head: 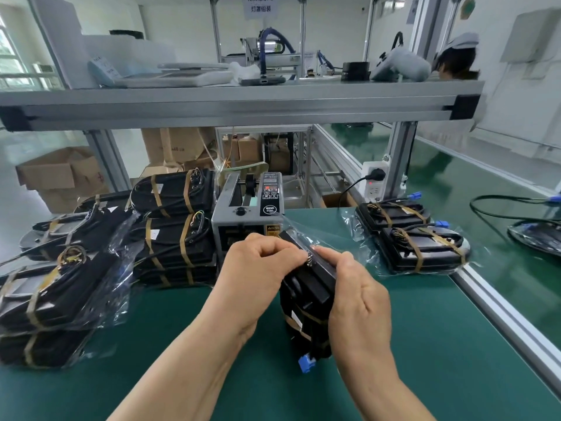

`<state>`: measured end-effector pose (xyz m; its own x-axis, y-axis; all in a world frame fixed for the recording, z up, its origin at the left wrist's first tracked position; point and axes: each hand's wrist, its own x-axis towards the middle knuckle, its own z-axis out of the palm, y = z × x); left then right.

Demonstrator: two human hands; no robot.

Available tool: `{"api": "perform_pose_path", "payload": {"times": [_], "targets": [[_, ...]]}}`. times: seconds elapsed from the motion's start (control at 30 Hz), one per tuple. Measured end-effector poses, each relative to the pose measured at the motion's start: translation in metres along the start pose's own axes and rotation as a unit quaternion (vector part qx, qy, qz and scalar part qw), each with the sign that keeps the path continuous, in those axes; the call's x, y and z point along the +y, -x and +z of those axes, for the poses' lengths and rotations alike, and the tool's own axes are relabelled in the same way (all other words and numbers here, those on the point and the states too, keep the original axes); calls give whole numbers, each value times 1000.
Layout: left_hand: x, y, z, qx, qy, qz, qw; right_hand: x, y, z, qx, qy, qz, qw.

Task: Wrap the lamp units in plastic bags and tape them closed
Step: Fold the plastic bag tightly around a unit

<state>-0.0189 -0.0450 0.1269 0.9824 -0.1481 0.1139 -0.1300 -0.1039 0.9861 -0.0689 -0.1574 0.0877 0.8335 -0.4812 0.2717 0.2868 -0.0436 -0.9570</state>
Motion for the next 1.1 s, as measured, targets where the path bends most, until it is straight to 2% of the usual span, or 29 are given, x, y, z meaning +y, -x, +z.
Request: {"api": "perform_pose_path", "payload": {"times": [0.17,0.57,0.97,1.1], "targets": [[-6,-1,3,29,19,-10,999,-1,2,-1,3,-6,-13,1000],[-7,-1,6,27,20,-10,999,1,3,-3,15,17,-17,1000],[-9,-1,4,46,-32,4,998,-1,5,-3,11,22,-34,999],[-10,-1,5,57,-25,-16,998,-1,7,-2,8,7,-24,1000]]}}
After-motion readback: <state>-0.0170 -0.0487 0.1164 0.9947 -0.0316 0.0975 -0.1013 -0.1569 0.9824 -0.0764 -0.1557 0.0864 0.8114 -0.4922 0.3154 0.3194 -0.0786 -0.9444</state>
